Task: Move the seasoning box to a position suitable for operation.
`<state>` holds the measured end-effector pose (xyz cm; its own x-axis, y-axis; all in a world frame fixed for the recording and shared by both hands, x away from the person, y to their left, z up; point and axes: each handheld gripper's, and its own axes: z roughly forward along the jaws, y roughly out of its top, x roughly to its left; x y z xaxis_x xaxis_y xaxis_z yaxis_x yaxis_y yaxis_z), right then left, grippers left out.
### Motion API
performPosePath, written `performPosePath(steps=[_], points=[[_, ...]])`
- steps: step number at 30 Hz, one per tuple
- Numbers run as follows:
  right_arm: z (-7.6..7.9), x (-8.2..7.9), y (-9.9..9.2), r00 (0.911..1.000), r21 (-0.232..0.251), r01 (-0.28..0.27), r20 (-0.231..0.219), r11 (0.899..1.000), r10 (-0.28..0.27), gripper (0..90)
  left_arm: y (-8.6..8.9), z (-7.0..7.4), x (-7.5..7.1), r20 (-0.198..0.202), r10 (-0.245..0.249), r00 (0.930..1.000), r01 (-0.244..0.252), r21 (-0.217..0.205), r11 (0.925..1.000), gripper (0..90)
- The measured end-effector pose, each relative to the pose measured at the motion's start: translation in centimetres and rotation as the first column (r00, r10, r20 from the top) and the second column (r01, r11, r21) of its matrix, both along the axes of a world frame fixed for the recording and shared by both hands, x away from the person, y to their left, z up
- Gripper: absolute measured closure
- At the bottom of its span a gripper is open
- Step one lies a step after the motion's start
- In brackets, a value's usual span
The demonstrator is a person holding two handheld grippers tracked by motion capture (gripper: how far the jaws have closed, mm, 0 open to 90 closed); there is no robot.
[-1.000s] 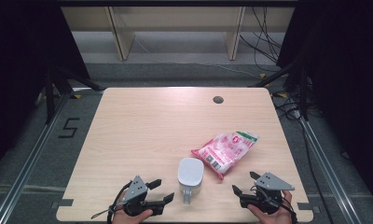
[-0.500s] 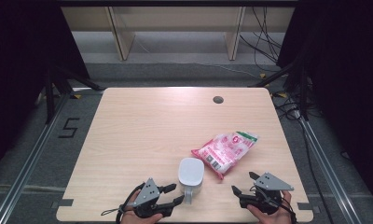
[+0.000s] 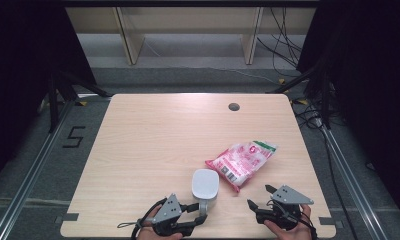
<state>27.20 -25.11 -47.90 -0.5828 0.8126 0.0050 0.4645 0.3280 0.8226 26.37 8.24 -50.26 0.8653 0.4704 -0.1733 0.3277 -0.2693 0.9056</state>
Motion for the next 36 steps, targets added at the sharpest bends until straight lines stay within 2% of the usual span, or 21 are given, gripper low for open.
performPosePath(steps=[1, 2, 3, 4, 5, 6, 7, 9, 10, 12, 15, 16, 22, 29, 30, 31, 32, 34, 35, 36], points=[[0.0, 0.0, 0.0, 1.0000, 0.000, 0.000, 0.000, 1.000, 0.000, 21.9, -0.4, 0.0, 0.2, 0.009, -0.017, 0.9998, 0.017, 0.005, 0.9998, 60.3], [0.0, 0.0, 0.0, 1.0000, 0.002, -0.005, -0.002, 1.000, 0.005, 22.0, -0.9, -0.1, 0.3, 0.017, -0.013, 0.9998, 0.013, 0.002, 0.9999, 64.4], [0.0, 0.0, 0.0, 1.0000, 0.000, -0.006, -0.005, 1.000, 0.006, 22.3, -1.2, -0.1, 0.4, 0.040, -0.014, 0.9991, 0.013, 0.021, 0.9997, 70.1], [0.0, 0.0, 0.0, 0.9999, 0.005, -0.002, -0.015, 1.000, 0.002, 22.4, -1.5, -0.2, 0.6, 0.030, -0.021, 0.9993, 0.021, -0.004, 0.9998, 72.3], [0.0, 0.0, 0.0, 1.0000, 0.003, -0.004, 0.000, 1.000, 0.004, 22.6, -1.5, -0.2, 1.0, 0.034, -0.030, 0.9990, 0.029, 0.022, 0.9993, 73.2], [0.0, 0.0, 0.0, 0.9998, 0.002, -0.017, 0.002, 1.000, 0.017, 22.7, -1.8, -0.3, 0.9, 0.022, -0.032, 0.9992, 0.033, -0.015, 0.9993, 73.6], [0.0, 0.0, 0.0, 1.0000, 0.005, -0.009, 0.000, 1.000, 0.009, 22.8, -2.2, -0.3, 0.8, 0.054, -0.016, 0.9984, 0.016, 0.000, 0.9999, 73.9], [0.0, 0.0, 0.0, 0.9998, 0.010, -0.017, -0.005, 1.000, 0.017, 22.8, -2.5, -0.4, 0.8, 0.050, -0.009, 0.9987, 0.009, -0.005, 0.9999, 74.3], [0.0, 0.0, 0.0, 1.0000, 0.001, -0.008, -0.001, 1.000, 0.008, 22.8, -2.9, -0.4, 0.8, 0.064, 0.017, 0.9978, -0.017, -0.005, 0.9998, 74.4], [0.0, -0.1, 0.0, 1.0000, 0.002, -0.010, 0.002, 1.000, 0.010, 22.9, -3.0, -0.5, 1.0, 0.068, 0.021, 0.9975, -0.021, -0.002, 0.9998, 74.7], [0.0, -0.1, 0.0, 0.9999, 0.004, -0.011, 0.002, 1.000, 0.011, 22.9, -3.4, -0.5, 1.3, 0.068, 0.075, 0.9949, -0.074, -0.014, 0.9972, 74.6], [0.0, 0.0, 0.0, 0.9998, 0.013, -0.022, -0.004, 1.000, 0.022, 22.9, -3.2, -0.5, 1.6, 0.074, 0.072, 0.9946, -0.072, -0.007, 0.9974, 74.6], [0.1, -0.1, -0.1, 1.0000, 0.011, -0.007, -0.007, 1.000, 0.007, 23.2, -2.3, -0.3, 2.9, 0.074, 0.089, 0.9933, -0.090, 0.016, 0.9958, 74.2], [0.0, 0.0, 0.0, 0.9999, 0.007, -0.015, 0.000, 1.000, 0.015, 23.6, -2.1, -0.4, 4.2, 0.080, 0.093, 0.9924, -0.095, 0.011, 0.9955, 74.2], [0.0, -0.1, 0.2, 0.9998, 0.014, -0.011, -0.015, 1.000, 0.012, 23.7, -2.1, -0.4, 4.3, 0.084, 0.101, 0.9914, -0.102, 0.008, 0.9948, 74.1], [0.0, -0.1, 0.2, 0.9998, 0.014, -0.011, -0.015, 1.000, 0.012, 23.7, -2.0, -0.3, 4.5, 0.083, 0.105, 0.9909, -0.108, 0.027, 0.9938, 74.1], [0.0, 0.0, 0.1, 0.9997, 0.007, -0.025, -0.004, 1.000, 0.025, 23.7, -2.1, -0.4, 4.7, 0.085, 0.112, 0.9901, -0.113, 0.009, 0.9936, 74.0], [0.0, -0.1, 0.1, 0.9996, 0.009, -0.028, 0.000, 1.000, 0.028, 23.8, -1.8, -0.5, 5.3, 0.075, 0.111, 0.9910, -0.111, 0.001, 0.9938, 74.1], [0.0, 0.0, 0.1, 0.9995, 0.006, -0.031, 0.002, 1.000, 0.031, 23.8, -1.6, -0.4, 5.5, 0.077, 0.115, 0.9904, -0.117, 0.019, 0.9930, 74.0], [0.0, -0.3, 0.3, 0.9995, 0.024, 0.001, -0.032, 1.000, -0.001, 23.8, -1.5, -0.4, 5.5, 0.083, 0.121, 0.9892, -0.122, 0.013, 0.9924, 73.7]])
